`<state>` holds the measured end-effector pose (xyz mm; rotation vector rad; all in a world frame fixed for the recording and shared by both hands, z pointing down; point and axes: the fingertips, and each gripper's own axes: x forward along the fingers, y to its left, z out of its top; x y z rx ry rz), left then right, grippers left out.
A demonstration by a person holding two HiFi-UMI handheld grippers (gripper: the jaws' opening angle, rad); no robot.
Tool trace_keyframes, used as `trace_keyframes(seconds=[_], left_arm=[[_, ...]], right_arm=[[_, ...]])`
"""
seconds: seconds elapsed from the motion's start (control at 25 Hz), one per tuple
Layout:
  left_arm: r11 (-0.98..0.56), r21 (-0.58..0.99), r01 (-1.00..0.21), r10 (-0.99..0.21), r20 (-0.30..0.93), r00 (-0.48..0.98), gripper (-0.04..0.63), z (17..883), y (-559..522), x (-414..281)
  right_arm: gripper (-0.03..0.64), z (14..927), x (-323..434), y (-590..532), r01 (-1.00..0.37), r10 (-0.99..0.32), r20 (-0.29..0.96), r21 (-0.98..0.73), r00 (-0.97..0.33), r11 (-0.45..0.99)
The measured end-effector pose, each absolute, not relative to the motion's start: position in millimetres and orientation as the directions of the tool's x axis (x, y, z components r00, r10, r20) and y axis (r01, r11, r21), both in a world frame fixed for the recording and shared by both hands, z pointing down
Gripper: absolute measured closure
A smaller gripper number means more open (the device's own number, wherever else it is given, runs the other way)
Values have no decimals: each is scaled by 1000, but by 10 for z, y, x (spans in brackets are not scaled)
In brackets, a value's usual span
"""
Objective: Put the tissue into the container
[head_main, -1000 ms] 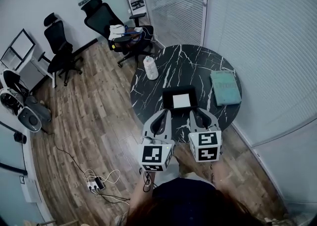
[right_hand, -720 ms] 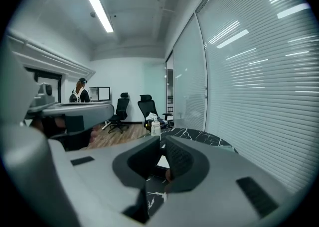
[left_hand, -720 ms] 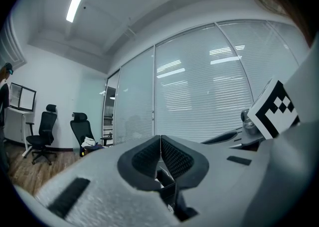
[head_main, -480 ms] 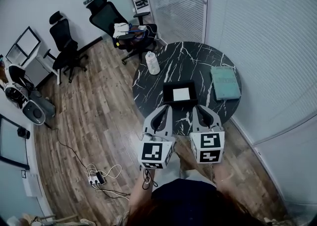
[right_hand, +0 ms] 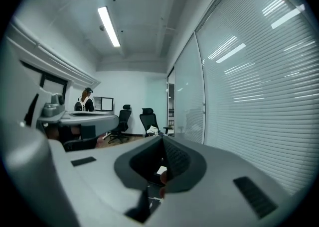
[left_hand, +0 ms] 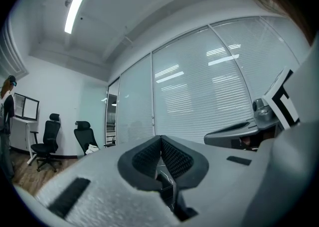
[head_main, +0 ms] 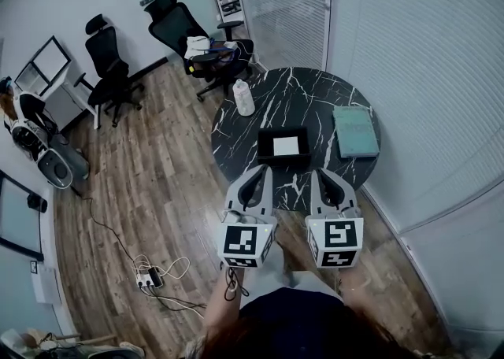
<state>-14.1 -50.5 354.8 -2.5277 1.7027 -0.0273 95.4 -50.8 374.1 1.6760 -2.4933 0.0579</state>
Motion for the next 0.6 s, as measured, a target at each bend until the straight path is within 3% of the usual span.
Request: trace_keyframes(seconds=[0.28,0.6], left_arm=[[-370,-105,-923,-926,-37,376,568,3502,-333,-53],[-371,-121,-921,-924,-45,379,568,3516,-152,19]], right_arm=[[592,3462,1007,-283,-910,-912,10,50,-411,411],[594,3377,1033,-80,-902,-904,-45,100,-426,420]])
